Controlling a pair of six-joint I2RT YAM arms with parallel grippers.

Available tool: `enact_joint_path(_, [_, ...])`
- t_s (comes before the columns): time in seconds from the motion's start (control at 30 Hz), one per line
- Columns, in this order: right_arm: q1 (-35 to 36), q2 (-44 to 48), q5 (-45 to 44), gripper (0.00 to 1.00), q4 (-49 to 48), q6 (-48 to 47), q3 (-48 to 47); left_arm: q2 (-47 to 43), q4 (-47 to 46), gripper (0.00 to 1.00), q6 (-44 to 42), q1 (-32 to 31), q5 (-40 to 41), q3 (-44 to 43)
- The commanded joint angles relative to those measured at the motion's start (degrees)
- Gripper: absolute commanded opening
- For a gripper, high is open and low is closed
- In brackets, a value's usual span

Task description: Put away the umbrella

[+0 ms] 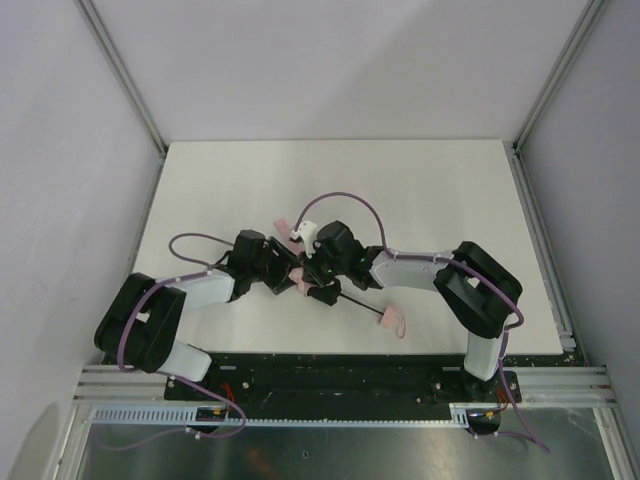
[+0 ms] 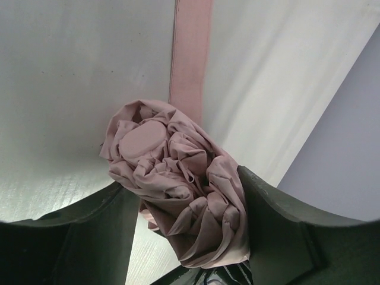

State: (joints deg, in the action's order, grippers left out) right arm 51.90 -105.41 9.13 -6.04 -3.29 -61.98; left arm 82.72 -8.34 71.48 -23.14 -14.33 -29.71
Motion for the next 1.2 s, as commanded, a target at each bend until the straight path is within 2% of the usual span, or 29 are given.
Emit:
enact_joint_path(0.0, [-1.67, 2.96, 8.41, 0.0, -1.16, 3.53, 0.82, 3.3, 0.98, 0.66, -4.3, -1.77, -1.15, -0.96])
enact_joint_path(0.1, [-2.73, 4.35, 12.84, 0.0, -2.81, 4.37, 1.64, 4.71, -0.66, 0.59, -4.49, -2.08, -1.33, -0.97])
enact_joint_path(0.27, [-2.83, 5.09, 15.95, 0.0, -2.33, 3.55, 1.94, 4.28, -3.41, 0.2, -4.64, -2.17, -1.59, -1.22])
enact_joint_path(0.37, [-2.29, 5.77, 12.73, 0.0, -0.56, 3.48, 1.96, 3.21, -3.79, 0.04, -4.04, -2.13, -1.85, -1.38])
enact_joint_path(0.4, [-1.96, 6.02, 10.94, 0.01, 0.02, 3.47, 1.95, 2.78, -3.83, 0.02, -3.79, -2.11, -1.8, -1.34])
enact_joint_path(0.47, [-1.31, 6.49, 8.44, 0.12, 1.11, 3.47, 1.9, 2.2, -3.87, 0.01, -3.23, -2.12, -1.7, -1.25])
enact_joint_path(0.6, [1.57, 7.05, 0.39, 0.56, 4.16, 2.59, 1.84, 1.7, -3.87, 0.0, -2.51, -2.11, -1.65, -1.22])
enact_joint_path(0.67, [4.14, 6.51, -6.02, 0.66, 6.39, 0.74, 1.5, 1.54, -3.88, 0.0, -1.99, -2.05, -1.93, -1.16])
enact_joint_path(0.8, [7.47, 3.83, -21.29, 0.74, 9.57, -1.1, 1.36, 0.7, -3.88, 0.0, -1.69, -1.88, -2.54, -1.15])
enact_joint_path(0.87, [7.83, 1.9, -25.39, 0.75, 10.07, -2.2, 1.14, 0.19, -3.88, 0.0, -1.65, -1.82, -2.76, -1.07])
enact_joint_path(1.17, [6.67, -5.42, -24.04, 0.7, 7.28, -2.6, 0.27, -1.06, -3.86, 0.0, -1.47, -1.54, -3.65, -0.8])
